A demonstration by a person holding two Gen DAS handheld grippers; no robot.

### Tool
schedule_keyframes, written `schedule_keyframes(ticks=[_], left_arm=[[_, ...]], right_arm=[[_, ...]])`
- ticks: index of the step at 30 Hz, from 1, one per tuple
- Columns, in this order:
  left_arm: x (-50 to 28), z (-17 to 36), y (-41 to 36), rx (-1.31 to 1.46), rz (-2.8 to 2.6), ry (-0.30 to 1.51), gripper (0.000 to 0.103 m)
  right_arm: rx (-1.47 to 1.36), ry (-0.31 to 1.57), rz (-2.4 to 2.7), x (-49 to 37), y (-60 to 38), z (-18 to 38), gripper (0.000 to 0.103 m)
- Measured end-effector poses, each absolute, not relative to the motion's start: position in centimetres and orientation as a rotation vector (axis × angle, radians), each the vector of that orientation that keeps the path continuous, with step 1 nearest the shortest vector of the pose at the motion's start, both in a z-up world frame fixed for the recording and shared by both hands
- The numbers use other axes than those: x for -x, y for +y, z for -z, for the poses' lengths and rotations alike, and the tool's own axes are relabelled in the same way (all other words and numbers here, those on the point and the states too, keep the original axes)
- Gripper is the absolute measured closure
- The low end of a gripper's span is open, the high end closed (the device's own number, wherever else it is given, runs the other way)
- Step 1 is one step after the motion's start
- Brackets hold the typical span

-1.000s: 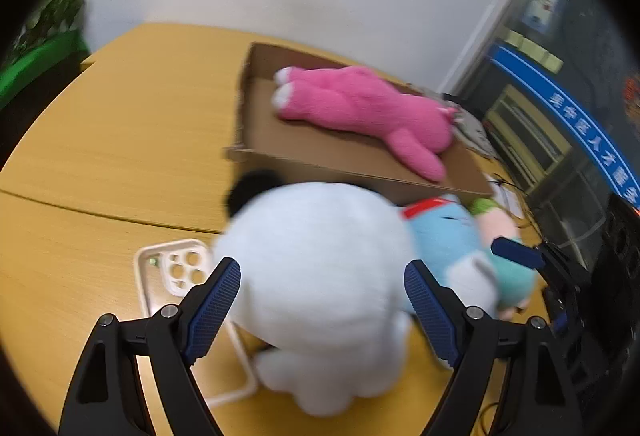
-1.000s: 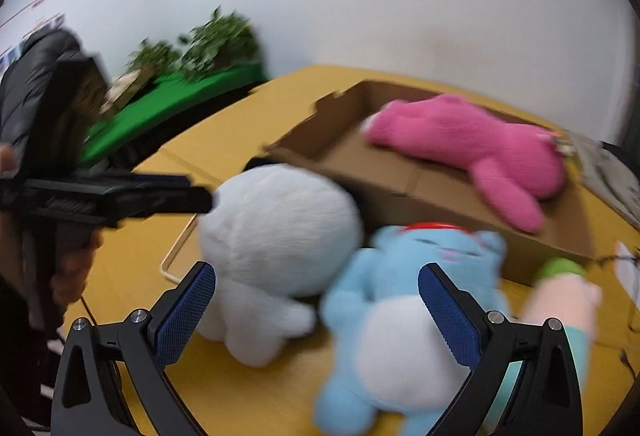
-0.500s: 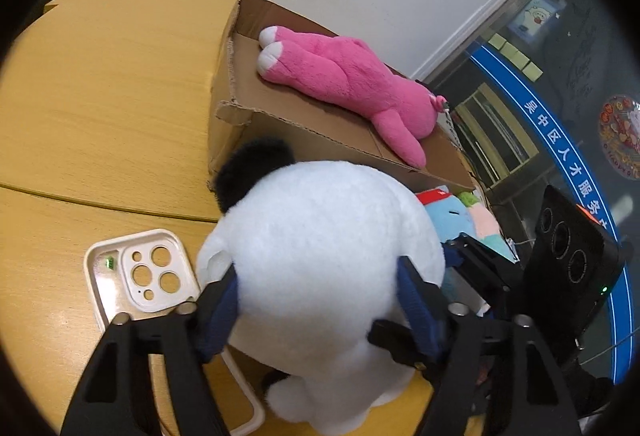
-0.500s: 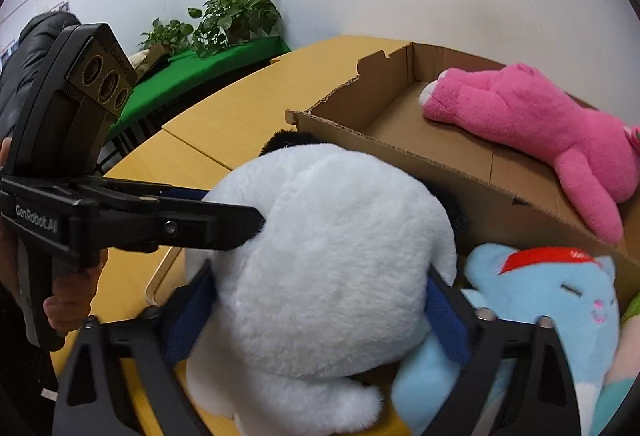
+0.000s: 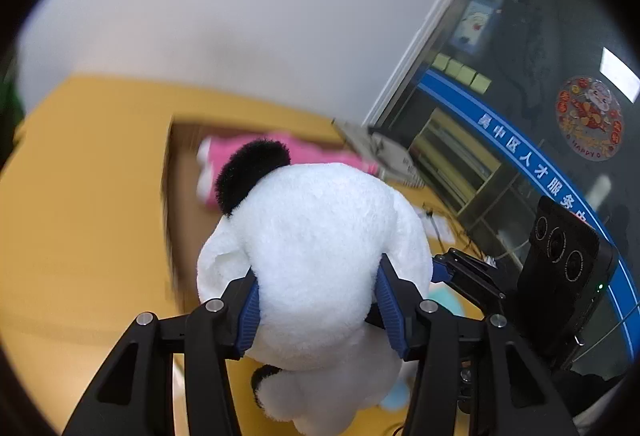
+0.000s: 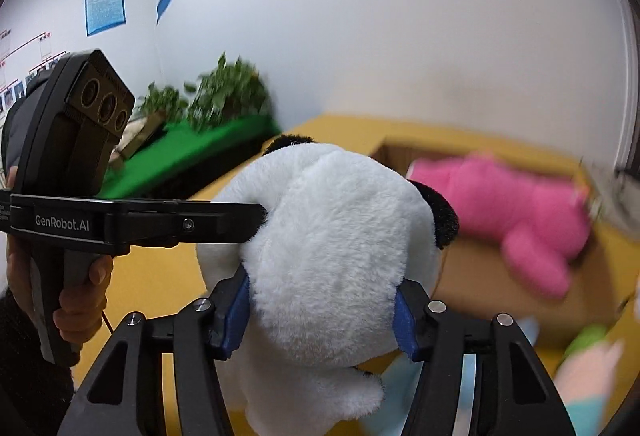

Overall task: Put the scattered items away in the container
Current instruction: 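Carry the panda into the cardboard box and open both grippers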

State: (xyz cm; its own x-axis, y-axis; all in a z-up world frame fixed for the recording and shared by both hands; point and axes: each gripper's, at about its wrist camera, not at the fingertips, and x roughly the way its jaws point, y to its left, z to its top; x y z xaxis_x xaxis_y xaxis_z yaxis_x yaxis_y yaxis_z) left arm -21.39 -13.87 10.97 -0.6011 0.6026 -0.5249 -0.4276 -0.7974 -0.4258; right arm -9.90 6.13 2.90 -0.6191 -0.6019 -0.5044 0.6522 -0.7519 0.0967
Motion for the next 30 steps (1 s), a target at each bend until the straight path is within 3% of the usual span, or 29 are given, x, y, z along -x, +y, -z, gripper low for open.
schedule_keyframes(ticks=[7,17,25,27,30], left_arm=[[31.7,-13.4,-13.2,0.898,-2.366,-0.288,0.053],[40.0,-2.4,-14.2,1.186,-2.365,-0.344,0.053],[39.8,1.5,-15.0,1.243,-2.371,-0.346,0.048],[39.3,1.4,-14.8,1.239,-2.404,-0.313,0.040],[37.9,0.2,-14.7,1.212,-2.463,-0.271,0.034]], right_arm=[[-0.630,0.103,2.424,18.6,5.3,-7.1,0.039],[-0.862,-0.039,2.400,27.2,2.0,3.1,0.039],[-1.001,0.012,2.389,27.7,-0.4,7.2,0.039],[-1.015,0.013,2.394,27.9,-0.4,7.3,0.035],[-1.028,0.024,2.405,27.8,-0.3,6.8,0.014]])
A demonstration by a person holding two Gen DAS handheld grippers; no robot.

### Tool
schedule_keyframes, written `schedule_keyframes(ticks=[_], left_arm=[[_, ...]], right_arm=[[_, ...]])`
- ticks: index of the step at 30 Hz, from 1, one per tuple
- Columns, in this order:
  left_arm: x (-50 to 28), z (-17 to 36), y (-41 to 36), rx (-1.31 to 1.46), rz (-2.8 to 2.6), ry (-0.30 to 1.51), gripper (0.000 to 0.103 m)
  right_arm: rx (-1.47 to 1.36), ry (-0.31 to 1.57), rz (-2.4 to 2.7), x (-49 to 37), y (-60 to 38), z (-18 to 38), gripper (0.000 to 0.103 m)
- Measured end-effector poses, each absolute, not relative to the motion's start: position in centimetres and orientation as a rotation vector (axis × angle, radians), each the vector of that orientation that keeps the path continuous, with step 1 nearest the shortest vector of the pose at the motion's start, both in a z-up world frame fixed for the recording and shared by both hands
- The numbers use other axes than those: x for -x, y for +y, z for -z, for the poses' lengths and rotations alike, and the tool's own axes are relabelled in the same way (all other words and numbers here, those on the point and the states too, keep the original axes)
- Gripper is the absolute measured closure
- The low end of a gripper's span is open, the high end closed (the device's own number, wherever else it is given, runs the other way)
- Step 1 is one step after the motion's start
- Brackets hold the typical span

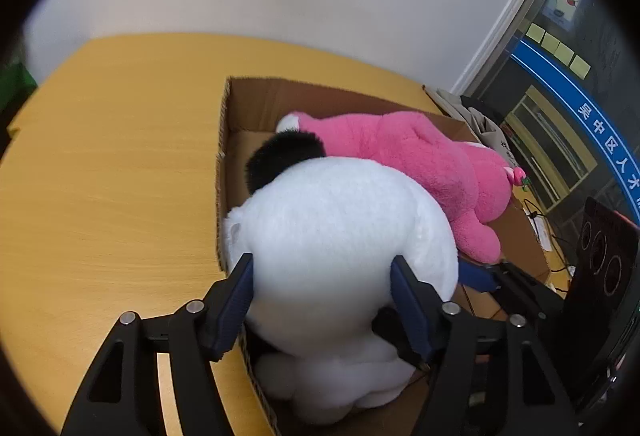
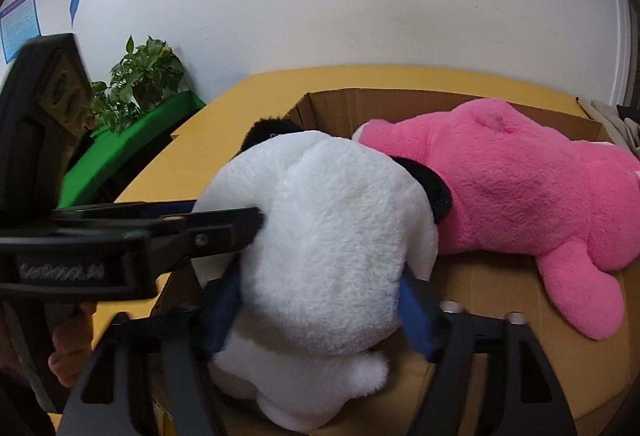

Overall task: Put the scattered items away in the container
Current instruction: 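Carry the panda into the cardboard box and open both grippers, then move both grippers toward the blue cat plush with the red headband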

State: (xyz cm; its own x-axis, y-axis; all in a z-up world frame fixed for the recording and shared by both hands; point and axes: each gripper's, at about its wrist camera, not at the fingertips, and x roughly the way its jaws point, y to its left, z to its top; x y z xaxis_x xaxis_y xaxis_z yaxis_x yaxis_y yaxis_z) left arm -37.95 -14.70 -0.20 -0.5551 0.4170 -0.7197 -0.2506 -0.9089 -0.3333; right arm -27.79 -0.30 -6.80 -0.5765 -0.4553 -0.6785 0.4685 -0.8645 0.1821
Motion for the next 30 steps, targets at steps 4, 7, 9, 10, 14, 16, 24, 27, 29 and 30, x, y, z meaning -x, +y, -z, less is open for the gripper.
schedule_keyframes(ticks=[4,7,9,10,14,16,24,27,29,30], left_arm=[[34.6,-3.5,-14.8,1.110,-2.570,-0.198,0.036],[30.5,-7.2,-14.2,0.982,-2.668,-0.137,0.021],[26.8,-9.4,-13.1,0.889,-2.735,-0.121,0.020],[26.0,-10.1,-12.4,0.872,-2.742,-0.128,0.020],[22.5,-11.0,-9.8,0.864,-2.758,-0.170,0.020],[21.2,-11.0,-8.6,0.872,-2.761,-0.168,0.020],[17.9,-10.5,-4.2,0.872,-2.728,-0.137,0.020],[17.6,-9.9,-3.2,0.899,-2.720,-0.131,0.020],[17.6,-9.5,-3.0,0.922,-2.714,-0.126,0.020],[17.6,-9.4,-2.9,0.924,-2.718,-0.126,0.020]], right_arm=[[-0.997,0.005,2.437,26.1,1.9,4.3,0.000],[-0.901,0.080,2.523,23.2,5.5,1.2,0.000],[-0.860,0.127,2.587,21.2,8.0,-0.4,0.000],[-0.843,0.144,2.628,20.2,9.4,-1.3,0.000],[-0.838,0.176,2.740,17.6,13.3,-3.4,0.000],[-0.833,0.208,2.771,16.2,14.6,-3.6,0.000],[-0.822,0.263,2.825,12.0,18.8,-4.0,0.000],[-0.838,0.254,2.824,11.7,19.3,-3.6,0.000],[-0.848,0.240,2.818,11.6,19.6,-3.4,0.000],[-0.850,0.237,2.817,11.6,19.7,-3.3,0.000]])
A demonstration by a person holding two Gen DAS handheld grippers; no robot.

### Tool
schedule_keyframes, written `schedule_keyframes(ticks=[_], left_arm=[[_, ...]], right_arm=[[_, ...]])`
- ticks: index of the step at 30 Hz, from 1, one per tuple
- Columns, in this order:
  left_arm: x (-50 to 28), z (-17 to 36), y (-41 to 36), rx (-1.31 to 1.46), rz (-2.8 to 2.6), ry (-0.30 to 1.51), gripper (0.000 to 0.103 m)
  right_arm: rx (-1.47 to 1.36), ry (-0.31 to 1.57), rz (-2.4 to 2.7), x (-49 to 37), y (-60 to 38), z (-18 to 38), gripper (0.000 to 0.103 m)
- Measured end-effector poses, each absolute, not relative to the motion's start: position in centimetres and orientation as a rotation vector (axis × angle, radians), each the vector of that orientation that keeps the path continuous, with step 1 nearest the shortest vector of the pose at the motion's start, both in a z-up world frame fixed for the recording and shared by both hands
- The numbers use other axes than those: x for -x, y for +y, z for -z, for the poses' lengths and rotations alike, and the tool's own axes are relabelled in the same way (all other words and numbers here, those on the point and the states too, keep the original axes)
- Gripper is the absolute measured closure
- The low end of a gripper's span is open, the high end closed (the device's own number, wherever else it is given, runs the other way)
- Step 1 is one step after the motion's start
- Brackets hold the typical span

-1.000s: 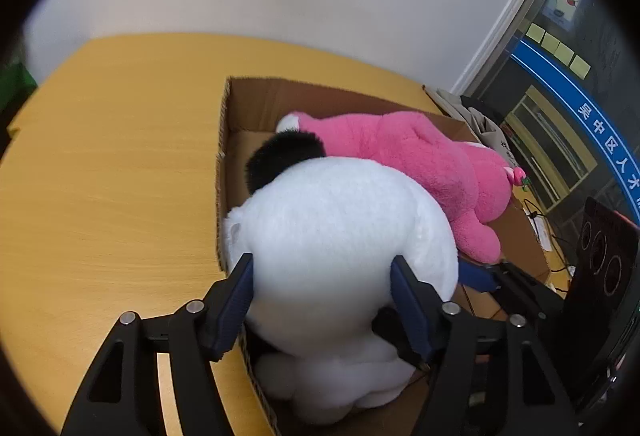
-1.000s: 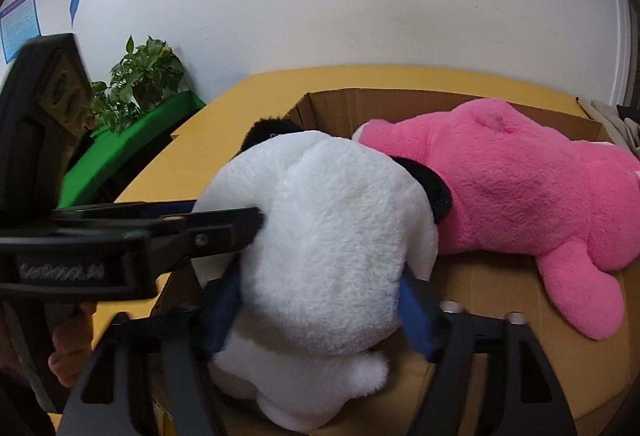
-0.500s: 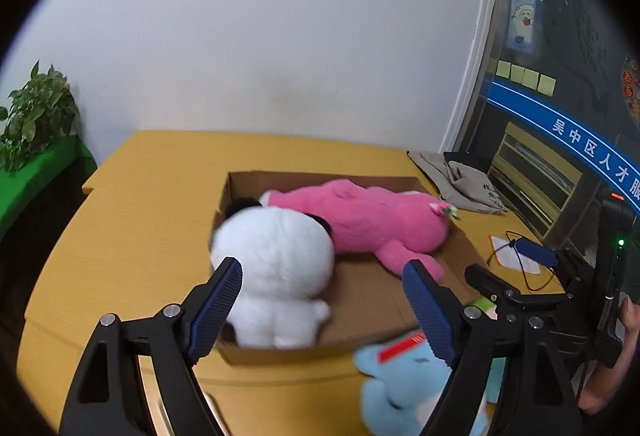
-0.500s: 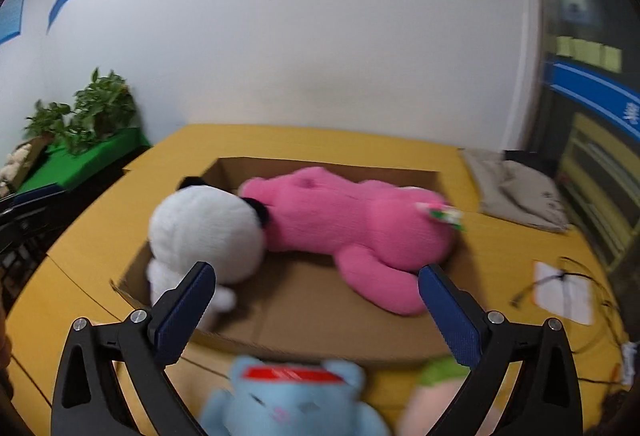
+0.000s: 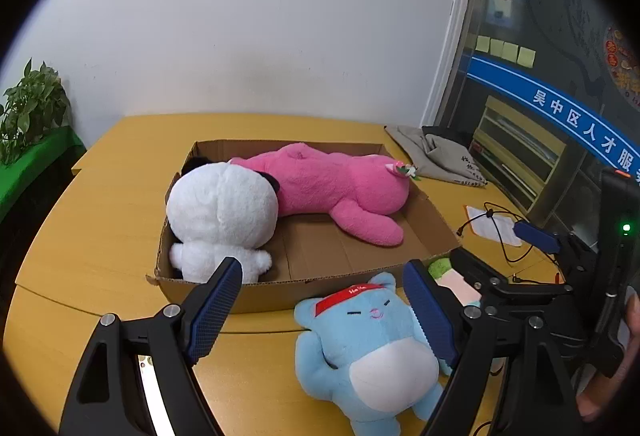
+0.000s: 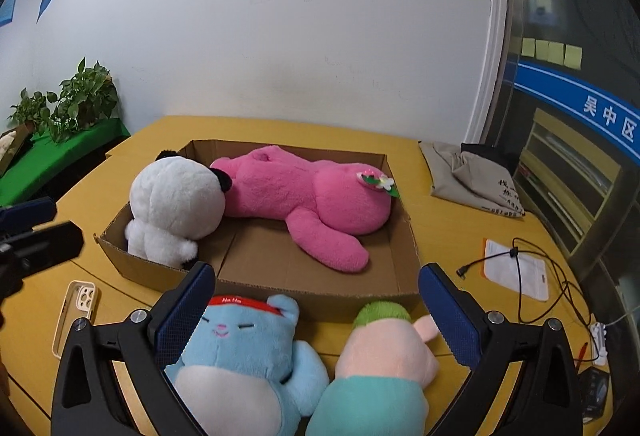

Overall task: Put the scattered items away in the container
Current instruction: 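Move both grippers toward the blue cat plush with the red headband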

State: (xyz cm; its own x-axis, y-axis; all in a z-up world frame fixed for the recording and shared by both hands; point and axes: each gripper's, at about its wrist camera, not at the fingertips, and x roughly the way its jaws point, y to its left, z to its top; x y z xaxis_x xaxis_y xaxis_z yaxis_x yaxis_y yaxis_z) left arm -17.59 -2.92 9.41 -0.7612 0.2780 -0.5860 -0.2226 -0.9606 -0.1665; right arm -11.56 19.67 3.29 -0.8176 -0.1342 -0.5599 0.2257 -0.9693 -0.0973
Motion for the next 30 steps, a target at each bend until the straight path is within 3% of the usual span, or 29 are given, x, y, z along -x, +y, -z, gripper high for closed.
schedule_keyframes(ticks=[30], left_arm=[[17.0,-7.1,-2.7,0.971,-2.674,-0.133,0.020]], right_arm=[[-0.894,0.225,2.798,10.5,19.6,-1.7,0.000]])
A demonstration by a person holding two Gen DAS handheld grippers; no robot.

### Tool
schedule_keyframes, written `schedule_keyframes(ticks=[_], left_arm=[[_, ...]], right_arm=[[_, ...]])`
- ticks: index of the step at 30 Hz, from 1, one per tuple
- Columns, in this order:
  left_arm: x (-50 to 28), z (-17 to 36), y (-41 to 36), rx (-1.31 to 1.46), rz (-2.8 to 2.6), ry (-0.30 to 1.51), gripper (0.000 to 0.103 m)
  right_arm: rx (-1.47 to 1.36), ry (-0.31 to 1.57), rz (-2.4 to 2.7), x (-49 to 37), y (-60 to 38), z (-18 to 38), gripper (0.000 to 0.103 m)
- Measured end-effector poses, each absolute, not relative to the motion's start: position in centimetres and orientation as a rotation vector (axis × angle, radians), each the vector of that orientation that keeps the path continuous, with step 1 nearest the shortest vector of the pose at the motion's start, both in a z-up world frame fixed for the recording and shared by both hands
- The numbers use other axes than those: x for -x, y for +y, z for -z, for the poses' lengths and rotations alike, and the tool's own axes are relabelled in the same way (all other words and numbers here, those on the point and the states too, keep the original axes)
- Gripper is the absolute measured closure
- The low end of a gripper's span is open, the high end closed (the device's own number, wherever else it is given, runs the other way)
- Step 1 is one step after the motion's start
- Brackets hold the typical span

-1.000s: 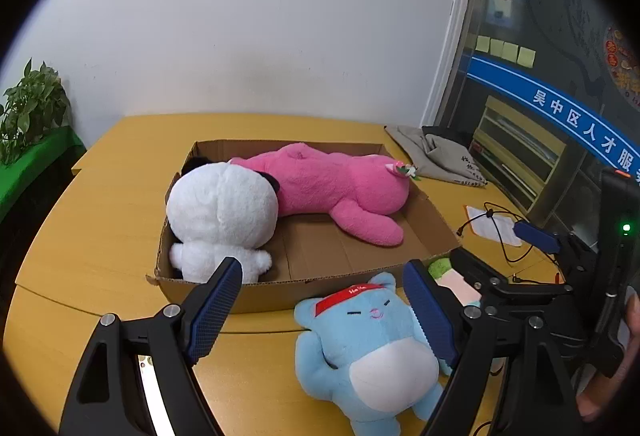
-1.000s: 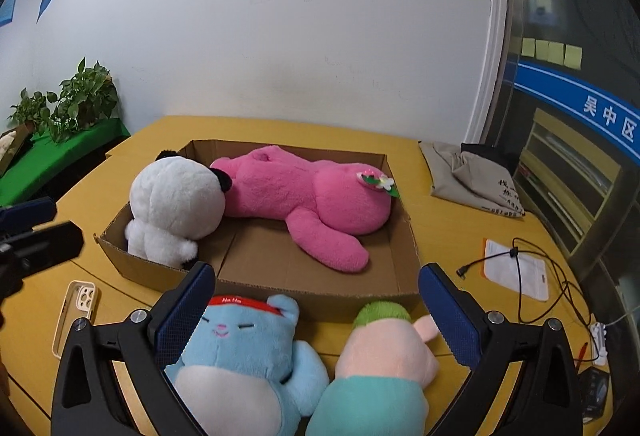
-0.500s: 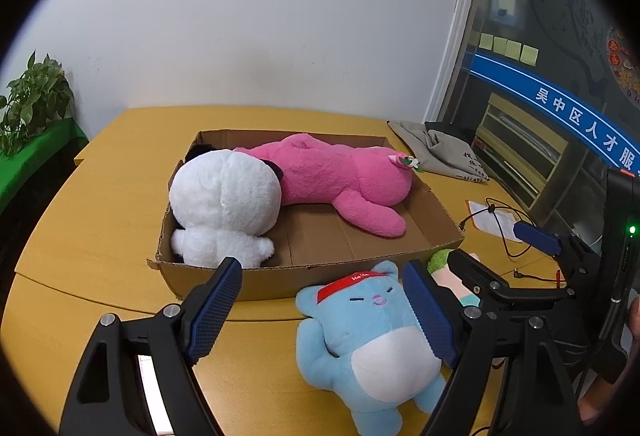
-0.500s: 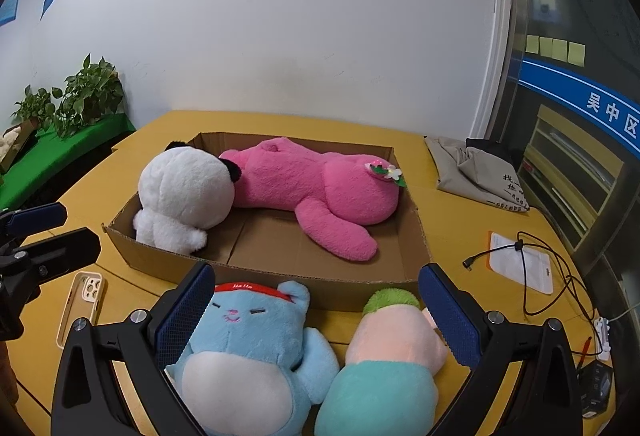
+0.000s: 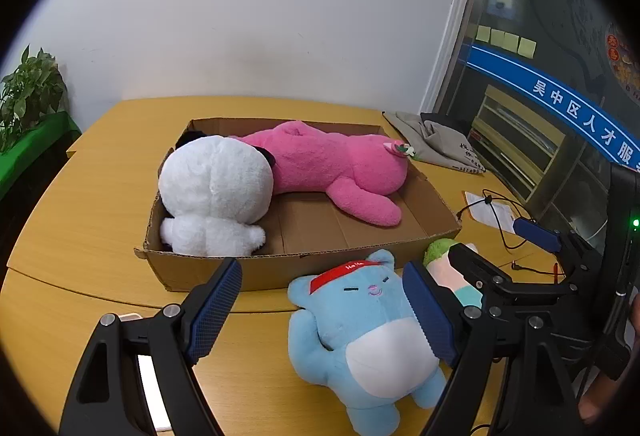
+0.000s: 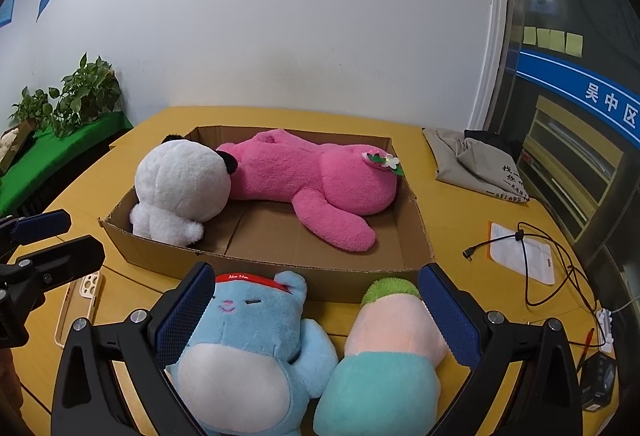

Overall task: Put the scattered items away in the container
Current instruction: 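Move both grippers toward the blue cat plush with the red headband, then close both grippers on the blue cat plush and lift it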

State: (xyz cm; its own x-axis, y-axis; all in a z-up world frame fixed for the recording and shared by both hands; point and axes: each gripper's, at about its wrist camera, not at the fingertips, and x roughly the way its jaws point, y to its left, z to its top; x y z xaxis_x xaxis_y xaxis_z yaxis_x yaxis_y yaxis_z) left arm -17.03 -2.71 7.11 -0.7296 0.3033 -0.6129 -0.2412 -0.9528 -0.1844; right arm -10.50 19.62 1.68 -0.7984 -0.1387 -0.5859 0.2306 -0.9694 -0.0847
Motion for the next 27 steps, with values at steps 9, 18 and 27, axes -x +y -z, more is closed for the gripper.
schedule_keyframes(ticks=[9,18,27], left_arm=[[19.4,-3.7,-2.5,1.073,-2.605,-0.191,0.020],[22.2,0.6,-2.8,1.206,-2.531,-0.261,0.020],[23.0,3.3,-3.9,1.285,-2.417,-0.292,0.020]], right_arm=[[-0.952,0.261,2.682,10.5,19.3,1.1,0.000],[-1.127,0.213,2.483,10.2,17.2,8.3,0.000],[-1.125,0.162,2.402,6.8,15.3,9.8,0.006]])
